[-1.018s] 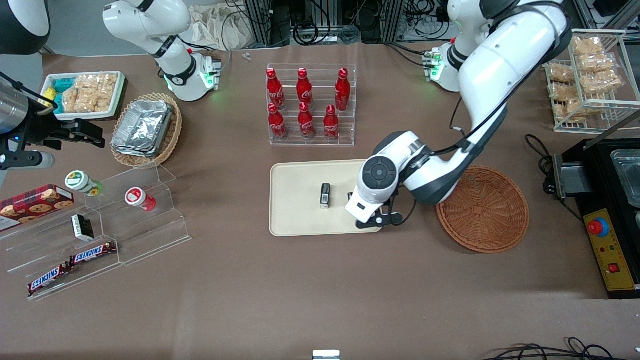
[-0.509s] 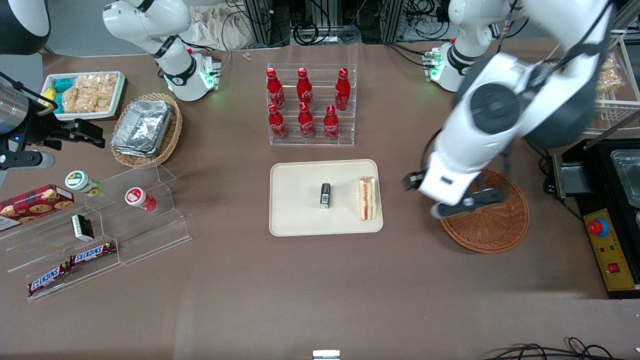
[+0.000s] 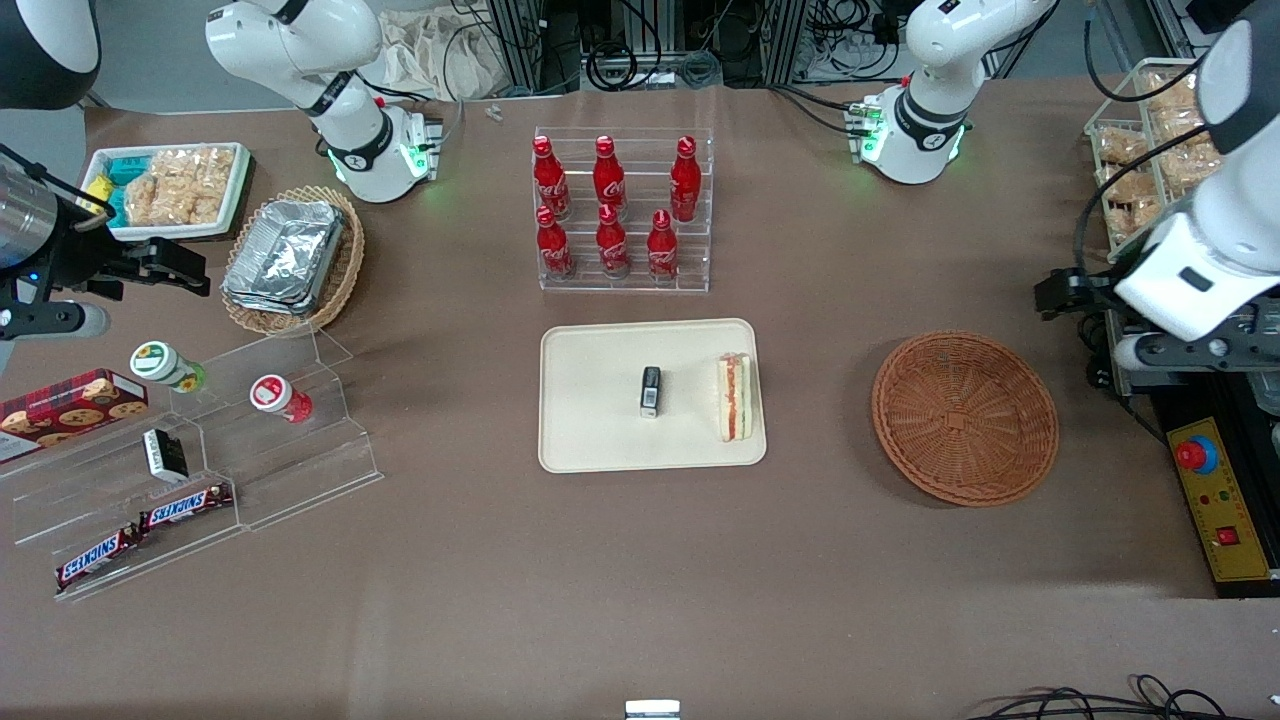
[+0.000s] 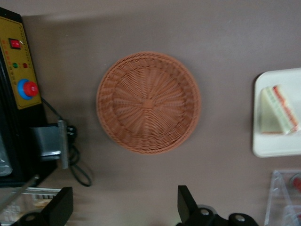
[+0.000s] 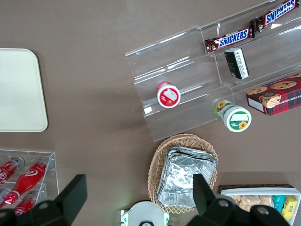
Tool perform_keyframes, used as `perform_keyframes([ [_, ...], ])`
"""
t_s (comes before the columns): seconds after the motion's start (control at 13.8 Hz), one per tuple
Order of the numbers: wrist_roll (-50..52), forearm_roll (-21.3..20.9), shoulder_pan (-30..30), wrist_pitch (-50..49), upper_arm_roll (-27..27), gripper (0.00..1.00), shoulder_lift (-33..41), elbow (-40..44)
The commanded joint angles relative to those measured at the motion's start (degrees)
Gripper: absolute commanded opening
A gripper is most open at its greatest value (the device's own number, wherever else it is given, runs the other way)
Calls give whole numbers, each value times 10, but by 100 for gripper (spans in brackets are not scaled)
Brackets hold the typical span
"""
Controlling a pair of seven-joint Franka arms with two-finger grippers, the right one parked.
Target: Place sandwich from basket to tray
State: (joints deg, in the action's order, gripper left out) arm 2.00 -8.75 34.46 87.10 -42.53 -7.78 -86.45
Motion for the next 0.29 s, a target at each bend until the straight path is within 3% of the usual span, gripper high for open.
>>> perform_keyframes([
  [0.0,-77,8,25,10,1,100,8,-21],
  [0.22,-85,8,23,10,1,100,-21,-6],
])
